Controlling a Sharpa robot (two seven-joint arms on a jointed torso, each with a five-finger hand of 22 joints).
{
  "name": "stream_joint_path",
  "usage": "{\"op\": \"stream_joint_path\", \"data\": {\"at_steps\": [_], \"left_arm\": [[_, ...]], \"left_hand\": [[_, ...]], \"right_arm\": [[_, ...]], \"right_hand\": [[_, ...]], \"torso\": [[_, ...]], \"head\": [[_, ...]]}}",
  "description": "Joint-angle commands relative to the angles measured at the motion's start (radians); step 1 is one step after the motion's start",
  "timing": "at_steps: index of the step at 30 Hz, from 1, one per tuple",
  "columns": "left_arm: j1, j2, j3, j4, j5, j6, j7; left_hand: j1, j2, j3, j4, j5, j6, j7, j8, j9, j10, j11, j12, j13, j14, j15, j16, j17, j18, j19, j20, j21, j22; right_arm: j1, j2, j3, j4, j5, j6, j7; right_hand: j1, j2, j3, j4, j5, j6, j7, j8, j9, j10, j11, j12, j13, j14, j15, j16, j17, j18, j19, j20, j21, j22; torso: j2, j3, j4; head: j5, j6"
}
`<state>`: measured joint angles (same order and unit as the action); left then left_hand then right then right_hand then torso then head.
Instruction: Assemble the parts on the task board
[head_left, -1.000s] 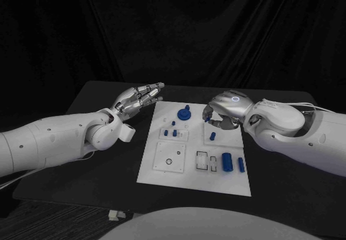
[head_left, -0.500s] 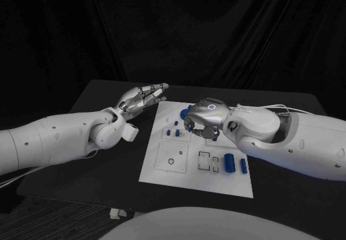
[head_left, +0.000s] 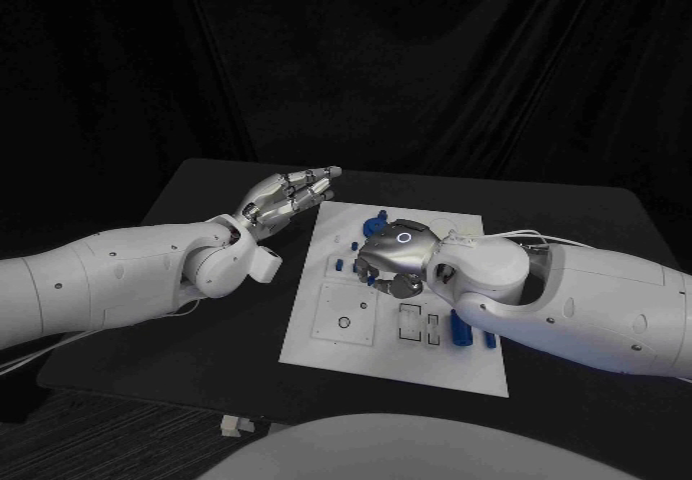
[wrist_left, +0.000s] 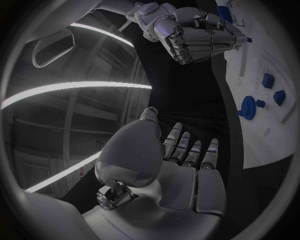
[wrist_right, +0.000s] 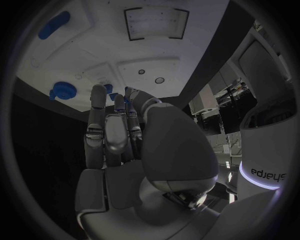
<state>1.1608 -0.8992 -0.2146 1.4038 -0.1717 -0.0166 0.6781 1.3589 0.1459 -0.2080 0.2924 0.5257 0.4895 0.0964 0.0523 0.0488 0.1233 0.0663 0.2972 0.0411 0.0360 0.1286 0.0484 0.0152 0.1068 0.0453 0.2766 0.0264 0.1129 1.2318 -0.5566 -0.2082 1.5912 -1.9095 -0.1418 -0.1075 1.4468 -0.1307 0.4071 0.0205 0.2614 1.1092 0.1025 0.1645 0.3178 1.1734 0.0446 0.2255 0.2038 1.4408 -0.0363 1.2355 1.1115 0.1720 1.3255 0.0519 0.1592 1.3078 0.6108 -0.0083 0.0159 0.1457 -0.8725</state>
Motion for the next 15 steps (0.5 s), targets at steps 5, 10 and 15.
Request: {"op": "stream_joint_path", "data": {"at_steps": [5, 10, 15], "left_arm": [[-0.001, 0.004, 0.001, 0.0, 0.006, -0.007, 0.175], [-0.002, 0.008, 0.001, -0.003, 0.006, -0.003, 0.167], [-0.002, 0.01, 0.001, -0.006, 0.006, 0.0, 0.16]], "left_hand": [[0.011, 0.002, -0.007, -0.002, -0.002, -0.003, 0.002, -0.001, -0.001, -0.009, 0.004, -0.008, -0.001, -0.005, 0.011, -0.003, -0.001, 0.0, -0.006, 0.002, -0.004, 0.001], [0.015, 0.004, -0.006, -0.002, -0.002, -0.007, 0.003, -0.002, -0.001, -0.011, 0.006, -0.012, -0.002, -0.006, 0.014, -0.003, -0.001, 0.001, -0.006, 0.004, -0.004, 0.001], [0.017, 0.006, -0.005, -0.002, -0.001, -0.01, 0.004, -0.002, -0.002, -0.013, 0.008, -0.014, -0.002, -0.006, 0.016, -0.003, -0.001, 0.003, -0.006, 0.005, -0.003, 0.002]], "right_arm": [[-0.018, 0.002, 0.001, -0.002, -0.017, 0.001, -0.017], [-0.027, 0.006, 0.001, -0.004, -0.017, -0.011, -0.012], [-0.037, 0.008, 0.001, -0.006, -0.017, -0.021, -0.007]], "right_hand": [[0.007, -0.001, 0.002, -0.006, -0.004, -0.001, 0.009, -0.007, -0.002, 0.005, 0.002, -0.004, -0.002, -0.002, 0.005, -0.007, -0.002, 0.007, -0.003, 0.007, 0.004, 0.026], [0.007, -0.001, 0.001, -0.007, -0.005, -0.001, 0.009, -0.008, -0.002, 0.005, 0.002, -0.004, -0.002, -0.002, 0.006, -0.007, -0.002, 0.007, -0.003, 0.007, 0.004, 0.026], [0.007, 0.0, 0.001, -0.007, -0.006, 0.0, 0.01, -0.009, -0.003, 0.006, 0.002, -0.004, -0.002, -0.002, 0.007, -0.008, -0.004, 0.007, -0.003, 0.008, 0.005, 0.026]], "torso": [[0.0, 0.0002, -0.0006], [0.001, 0.0004, -0.0005], [0.0, 0.0001, -0.0013]], "head": [[0.003, 0.0], [0.003, 0.0], [0.002, 0.0]]}}
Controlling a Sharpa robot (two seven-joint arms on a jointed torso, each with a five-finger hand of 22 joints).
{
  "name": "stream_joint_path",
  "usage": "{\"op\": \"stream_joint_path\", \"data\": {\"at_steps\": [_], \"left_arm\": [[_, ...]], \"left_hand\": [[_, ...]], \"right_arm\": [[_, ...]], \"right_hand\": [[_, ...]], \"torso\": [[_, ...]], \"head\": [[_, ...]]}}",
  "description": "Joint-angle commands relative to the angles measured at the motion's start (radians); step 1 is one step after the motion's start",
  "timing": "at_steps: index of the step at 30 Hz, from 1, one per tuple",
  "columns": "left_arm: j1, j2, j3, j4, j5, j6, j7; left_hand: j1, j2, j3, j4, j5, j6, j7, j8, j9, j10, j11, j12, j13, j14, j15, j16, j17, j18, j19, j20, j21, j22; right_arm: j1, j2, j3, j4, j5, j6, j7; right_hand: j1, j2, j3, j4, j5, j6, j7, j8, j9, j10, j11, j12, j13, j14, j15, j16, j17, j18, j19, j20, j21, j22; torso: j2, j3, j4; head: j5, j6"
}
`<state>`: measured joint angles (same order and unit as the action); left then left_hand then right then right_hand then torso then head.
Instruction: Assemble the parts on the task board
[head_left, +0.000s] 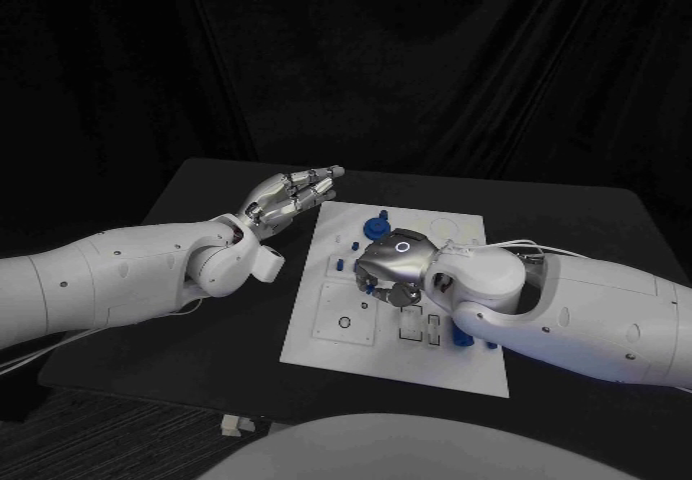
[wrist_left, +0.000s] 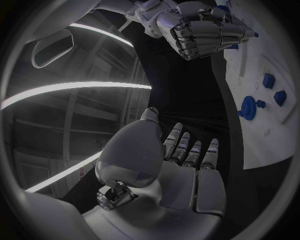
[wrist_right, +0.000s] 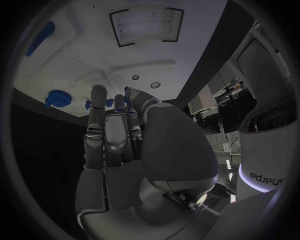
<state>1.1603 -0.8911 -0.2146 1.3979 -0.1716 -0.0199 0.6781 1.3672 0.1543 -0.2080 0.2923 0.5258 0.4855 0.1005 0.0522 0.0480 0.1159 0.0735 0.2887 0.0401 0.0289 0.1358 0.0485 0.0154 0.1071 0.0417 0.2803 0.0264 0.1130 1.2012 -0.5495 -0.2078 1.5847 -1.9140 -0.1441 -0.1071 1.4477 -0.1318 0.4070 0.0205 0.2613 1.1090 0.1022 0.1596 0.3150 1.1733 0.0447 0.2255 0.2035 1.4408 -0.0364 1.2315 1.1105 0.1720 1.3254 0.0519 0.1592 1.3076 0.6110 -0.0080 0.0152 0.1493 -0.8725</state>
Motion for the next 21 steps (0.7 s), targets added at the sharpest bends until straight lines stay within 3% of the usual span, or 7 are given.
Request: {"op": "stream_joint_path", "data": {"at_steps": [1, 21], "left_arm": [[-0.002, 0.002, 0.001, 0.0, 0.006, 0.004, 0.158], [-0.006, 0.004, 0.001, -0.003, 0.006, 0.014, 0.161]], "left_hand": [[0.01, -0.001, -0.004, -0.003, -0.001, -0.008, 0.001, -0.003, -0.001, -0.007, 0.002, -0.007, -0.001, 0.001, 0.009, -0.003, -0.001, 0.003, -0.002, 0.003, -0.003, 0.002], [0.021, 0.001, -0.006, -0.002, 0.0, -0.042, -0.017, -0.008, -0.004, -0.024, 0.003, -0.024, -0.003, -0.001, 0.017, -0.002, -0.002, 0.012, -0.003, 0.007, -0.003, 0.001]], "right_arm": [[-0.009, 0.0, 0.0, 0.001, -0.013, -0.02, -0.007], [-0.038, 0.009, 0.0, -0.011, -0.013, -0.035, -0.002]], "right_hand": [[0.006, 0.001, 0.001, -0.007, -0.006, 0.0, 0.01, -0.004, 0.0, 0.006, 0.002, -0.004, -0.002, -0.002, 0.007, -0.004, -0.003, 0.007, -0.003, 0.008, 0.005, 0.027], [0.008, 0.002, 0.0, -0.01, -0.005, 0.004, 0.011, -0.007, -0.003, 0.014, 0.003, -0.003, -0.001, -0.002, 0.009, -0.005, -0.004, 0.006, -0.004, 0.009, 0.006, 0.027]], "torso": [[0.0, -0.0003, -0.0007], [0.0, -0.0003, 0.0]], "head": [[-0.002, 0.0], [0.0, 0.0]]}}
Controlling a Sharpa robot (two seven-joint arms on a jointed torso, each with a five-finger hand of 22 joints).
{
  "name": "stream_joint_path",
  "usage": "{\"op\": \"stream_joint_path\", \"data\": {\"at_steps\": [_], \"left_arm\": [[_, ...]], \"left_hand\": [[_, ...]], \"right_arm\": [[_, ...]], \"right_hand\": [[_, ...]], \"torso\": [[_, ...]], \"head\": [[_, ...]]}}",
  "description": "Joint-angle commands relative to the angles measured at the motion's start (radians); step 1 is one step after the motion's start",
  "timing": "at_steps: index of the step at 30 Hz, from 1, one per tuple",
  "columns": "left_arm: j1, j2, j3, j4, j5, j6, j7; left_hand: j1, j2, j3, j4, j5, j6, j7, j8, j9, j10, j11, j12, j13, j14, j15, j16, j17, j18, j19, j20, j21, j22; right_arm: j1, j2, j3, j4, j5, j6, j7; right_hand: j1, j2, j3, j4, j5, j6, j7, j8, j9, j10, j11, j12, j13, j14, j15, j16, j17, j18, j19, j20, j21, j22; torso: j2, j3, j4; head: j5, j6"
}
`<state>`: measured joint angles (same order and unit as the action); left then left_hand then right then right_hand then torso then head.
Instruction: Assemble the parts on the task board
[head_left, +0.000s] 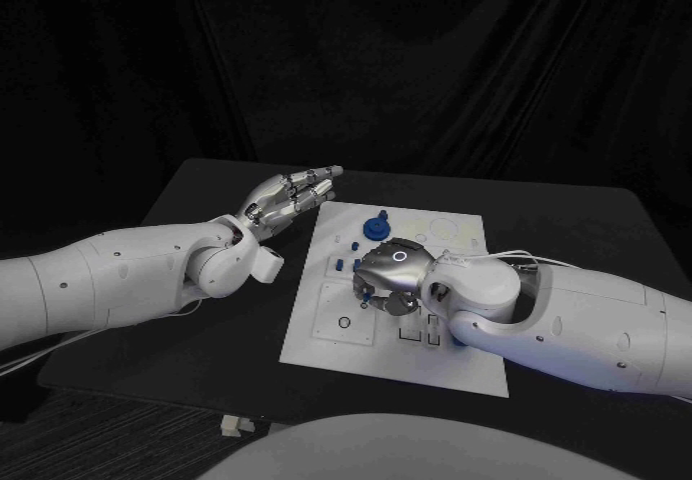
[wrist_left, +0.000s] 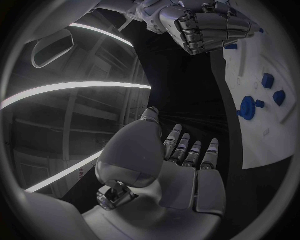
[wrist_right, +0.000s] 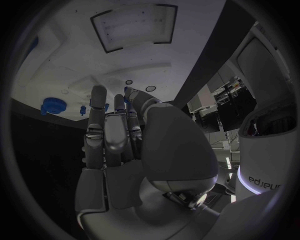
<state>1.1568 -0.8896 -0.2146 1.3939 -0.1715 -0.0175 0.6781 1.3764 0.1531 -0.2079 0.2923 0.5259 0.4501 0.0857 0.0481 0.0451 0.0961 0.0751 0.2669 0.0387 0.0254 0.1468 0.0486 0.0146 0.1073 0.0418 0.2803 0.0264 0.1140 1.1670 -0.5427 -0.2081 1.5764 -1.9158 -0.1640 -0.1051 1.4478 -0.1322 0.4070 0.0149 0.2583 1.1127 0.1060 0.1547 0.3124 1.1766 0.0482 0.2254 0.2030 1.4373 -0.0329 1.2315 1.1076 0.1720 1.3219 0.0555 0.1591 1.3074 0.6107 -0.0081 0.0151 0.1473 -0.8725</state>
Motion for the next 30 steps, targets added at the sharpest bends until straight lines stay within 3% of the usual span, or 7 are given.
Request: {"op": "stream_joint_path", "data": {"at_steps": [1, 15, 30], "left_arm": [[-0.003, 0.003, 0.001, 0.001, 0.006, 0.012, 0.161], [-0.014, 0.006, 0.001, -0.003, 0.006, 0.019, 0.163], [-0.017, 0.008, 0.001, -0.004, 0.006, 0.02, 0.166]], "left_hand": [[0.012, 0.002, -0.006, -0.002, 0.0, -0.006, -0.001, -0.003, -0.001, -0.006, 0.001, -0.002, -0.001, 0.003, 0.007, -0.001, 0.0, 0.013, -0.002, 0.007, -0.003, 0.001], [0.014, 0.004, -0.006, -0.003, 0.001, -0.004, 0.002, -0.002, 0.0, -0.011, 0.007, -0.002, -0.001, 0.002, 0.006, -0.002, -0.001, 0.015, -0.002, 0.007, -0.003, 0.001], [0.018, 0.006, -0.007, -0.003, 0.001, 0.003, 0.011, 0.0, 0.001, -0.017, 0.013, -0.003, -0.001, -0.004, -0.011, -0.008, -0.003, 0.019, -0.003, 0.008, -0.003, 0.0]], "right_arm": [[-0.004, 0.002, 0.001, -0.004, -0.011, -0.015, -0.005], [-0.01, 0.008, 0.001, -0.01, -0.011, -0.014, -0.008], [-0.015, 0.017, 0.001, -0.014, -0.011, -0.005, -0.008]], "right_hand": [[0.008, 0.002, 0.0, -0.004, -0.002, 0.0, 0.008, -0.002, -0.001, 0.011, 0.0, -0.003, 0.0, 0.001, 0.005, -0.006, -0.003, 0.006, 0.0, 0.005, 0.006, 0.027], [0.009, 0.002, 0.0, -0.005, -0.001, 0.0, 0.008, -0.003, -0.001, 0.012, 0.0, -0.003, 0.0, 0.0, 0.006, -0.007, -0.004, 0.006, -0.001, 0.005, 0.007, 0.027], [0.009, 0.002, 0.0, -0.006, -0.001, 0.0, 0.008, -0.005, -0.002, 0.013, 0.001, -0.003, 0.0, -0.001, 0.006, -0.01, -0.007, 0.006, -0.001, 0.006, 0.007, 0.027]], "torso": [[0.0, -0.0002, 0.0001], [0.0, -0.0002, -0.0001], [0.0, -0.0003, 0.0003]], "head": [[0.001, 0.0], [0.003, 0.0], [-0.001, 0.0]]}}
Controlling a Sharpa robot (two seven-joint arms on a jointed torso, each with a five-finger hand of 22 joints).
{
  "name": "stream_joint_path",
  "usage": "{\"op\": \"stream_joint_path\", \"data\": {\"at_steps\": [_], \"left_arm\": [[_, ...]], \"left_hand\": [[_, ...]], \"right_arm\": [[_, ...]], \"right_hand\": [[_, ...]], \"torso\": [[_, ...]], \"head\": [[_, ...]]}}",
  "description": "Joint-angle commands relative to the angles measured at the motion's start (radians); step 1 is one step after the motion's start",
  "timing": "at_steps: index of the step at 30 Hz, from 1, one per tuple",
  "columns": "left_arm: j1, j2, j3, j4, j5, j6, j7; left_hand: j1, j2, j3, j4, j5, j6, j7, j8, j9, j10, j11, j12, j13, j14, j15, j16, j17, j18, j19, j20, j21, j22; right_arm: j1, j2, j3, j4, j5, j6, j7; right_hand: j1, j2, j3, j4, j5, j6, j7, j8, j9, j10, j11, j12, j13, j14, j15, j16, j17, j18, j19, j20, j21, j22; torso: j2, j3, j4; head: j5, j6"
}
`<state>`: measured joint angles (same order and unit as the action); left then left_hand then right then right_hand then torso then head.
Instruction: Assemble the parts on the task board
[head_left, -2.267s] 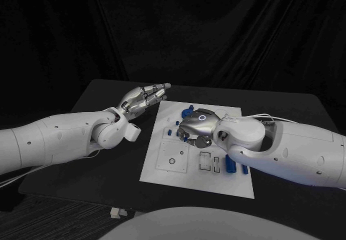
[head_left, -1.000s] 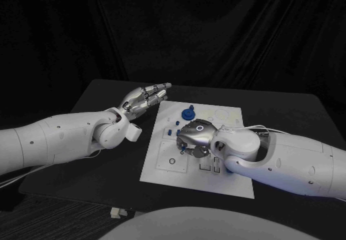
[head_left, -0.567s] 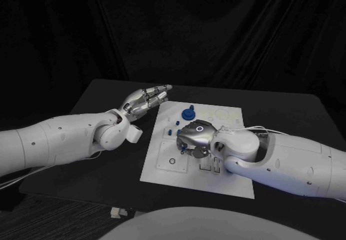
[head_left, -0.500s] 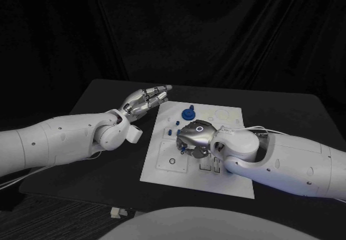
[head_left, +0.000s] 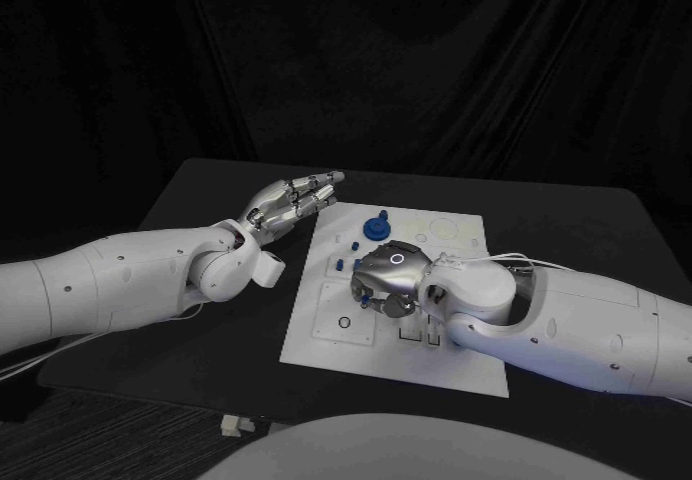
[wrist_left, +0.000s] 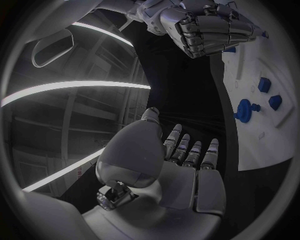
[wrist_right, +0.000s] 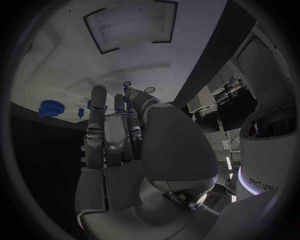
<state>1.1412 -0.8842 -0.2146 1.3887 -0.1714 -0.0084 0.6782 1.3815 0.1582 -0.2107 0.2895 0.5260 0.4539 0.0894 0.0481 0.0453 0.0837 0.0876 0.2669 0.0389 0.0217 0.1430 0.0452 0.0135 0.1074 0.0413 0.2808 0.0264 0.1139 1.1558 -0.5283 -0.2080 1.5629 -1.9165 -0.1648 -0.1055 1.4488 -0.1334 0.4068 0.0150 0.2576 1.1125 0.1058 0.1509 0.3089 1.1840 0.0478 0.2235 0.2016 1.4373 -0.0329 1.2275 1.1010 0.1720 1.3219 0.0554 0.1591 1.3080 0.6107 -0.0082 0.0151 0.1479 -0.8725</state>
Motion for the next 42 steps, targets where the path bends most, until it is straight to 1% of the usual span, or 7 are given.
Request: {"op": "stream_joint_path", "data": {"at_steps": [1, 10, 16, 26, 31, 42], "left_arm": [[-0.002, 0.002, 0.001, 0.001, 0.006, 0.011, 0.166], [-0.002, 0.001, 0.001, 0.0, 0.006, 0.013, 0.165], [-0.002, 0.004, 0.001, -0.003, 0.006, 0.016, 0.164], [-0.003, 0.006, 0.001, -0.005, 0.006, 0.019, 0.161], [-0.003, 0.007, 0.001, -0.006, 0.006, 0.022, 0.16], [-0.003, 0.006, 0.001, -0.005, 0.006, 0.029, 0.156]], "left_hand": [[0.013, 0.001, -0.004, 0.0, 0.001, 0.0, 0.008, 0.001, 0.001, -0.006, 0.001, -0.003, -0.001, -0.001, -0.011, -0.005, -0.002, 0.019, -0.002, 0.007, -0.003, 0.0], [0.014, 0.001, -0.005, 0.0, 0.001, 0.0, 0.009, 0.001, 0.001, -0.007, 0.002, -0.003, -0.002, -0.002, -0.016, -0.006, -0.002, 0.02, -0.002, 0.007, -0.003, 0.0], [0.014, 0.001, -0.005, 0.0, 0.001, 0.0, 0.009, 0.001, 0.001, -0.007, 0.002, -0.003, -0.001, -0.002, -0.016, -0.006, -0.002, 0.02, -0.002, 0.007, -0.003, 0.001], [0.014, 0.001, -0.005, 0.0, 0.001, -0.001, 0.009, 0.001, 0.001, -0.008, 0.002, -0.003, -0.002, -0.002, -0.015, -0.005, -0.002, 0.021, -0.002, 0.007, -0.003, 0.001], [0.015, 0.002, -0.005, 0.0, 0.001, -0.002, 0.009, 0.001, 0.001, -0.008, 0.002, -0.003, -0.002, -0.002, -0.012, -0.005, -0.001, 0.021, -0.002, 0.007, -0.002, 0.001], [0.017, 0.005, -0.004, 0.0, 0.001, 0.003, 0.012, 0.001, 0.002, -0.01, 0.001, -0.003, -0.002, -0.001, -0.005, -0.003, -0.001, 0.023, -0.001, 0.008, -0.002, 0.002]], "right_arm": [[-0.004, 0.003, 0.001, -0.002, -0.01, -0.004, -0.007], [-0.009, 0.004, 0.001, -0.003, -0.01, -0.001, -0.006], [-0.011, 0.003, 0.001, -0.004, -0.01, 0.003, -0.008], [-0.012, -0.002, 0.001, -0.006, -0.01, 0.014, -0.012], [-0.014, -0.003, 0.001, -0.005, -0.01, 0.025, -0.018], [-0.025, 0.003, 0.001, -0.016, -0.01, 0.021, -0.018]], "right_hand": [[0.008, 0.003, 0.0, -0.006, 0.0, 0.0, 0.009, -0.001, 0.001, 0.005, 0.001, -0.001, 0.001, -0.001, 0.006, -0.006, -0.001, 0.006, -0.001, 0.006, 0.007, 0.026], [0.009, 0.003, 0.0, -0.007, 0.0, 0.0, 0.009, -0.002, 0.0, 0.006, 0.002, -0.001, 0.001, -0.003, 0.006, -0.009, -0.005, 0.006, -0.002, 0.006, 0.007, 0.026], [0.009, 0.003, 0.0, -0.008, 0.001, 0.0, 0.01, -0.003, -0.001, 0.007, 0.002, -0.002, 0.001, -0.003, 0.007, -0.01, -0.006, 0.006, -0.003, 0.006, 0.007, 0.026], [0.01, 0.003, 0.0, -0.009, 0.002, -0.001, 0.01, -0.006, -0.002, 0.008, 0.002, -0.002, 0.001, -0.005, 0.007, -0.012, -0.008, 0.006, -0.004, 0.006, 0.008, 0.026], [0.011, 0.004, 0.0, -0.01, 0.002, -0.001, 0.011, -0.009, -0.004, 0.007, 0.004, -0.004, 0.0, -0.008, 0.008, -0.019, -0.016, 0.005, -0.006, 0.007, 0.008, 0.026], [0.01, 0.004, -0.001, -0.013, 0.003, -0.003, 0.013, -0.016, -0.009, 0.004, 0.006, -0.008, -0.001, -0.015, 0.011, -0.027, -0.026, 0.005, -0.013, 0.008, 0.008, 0.027]], "torso": [[0.0, 0.0, 0.0002], [0.0, 0.0001, 0.0003], [0.0, 0.0, 0.0003], [-0.001, 0.0003, -0.0005], [0.0, 0.0002, 0.0002], [0.0, 0.0001, 0.0001]], "head": [[-0.001, 0.0], [0.0, 0.0], [-0.002, 0.0], [-0.002, 0.0], [-0.005, 0.0], [-0.001, 0.0]]}}
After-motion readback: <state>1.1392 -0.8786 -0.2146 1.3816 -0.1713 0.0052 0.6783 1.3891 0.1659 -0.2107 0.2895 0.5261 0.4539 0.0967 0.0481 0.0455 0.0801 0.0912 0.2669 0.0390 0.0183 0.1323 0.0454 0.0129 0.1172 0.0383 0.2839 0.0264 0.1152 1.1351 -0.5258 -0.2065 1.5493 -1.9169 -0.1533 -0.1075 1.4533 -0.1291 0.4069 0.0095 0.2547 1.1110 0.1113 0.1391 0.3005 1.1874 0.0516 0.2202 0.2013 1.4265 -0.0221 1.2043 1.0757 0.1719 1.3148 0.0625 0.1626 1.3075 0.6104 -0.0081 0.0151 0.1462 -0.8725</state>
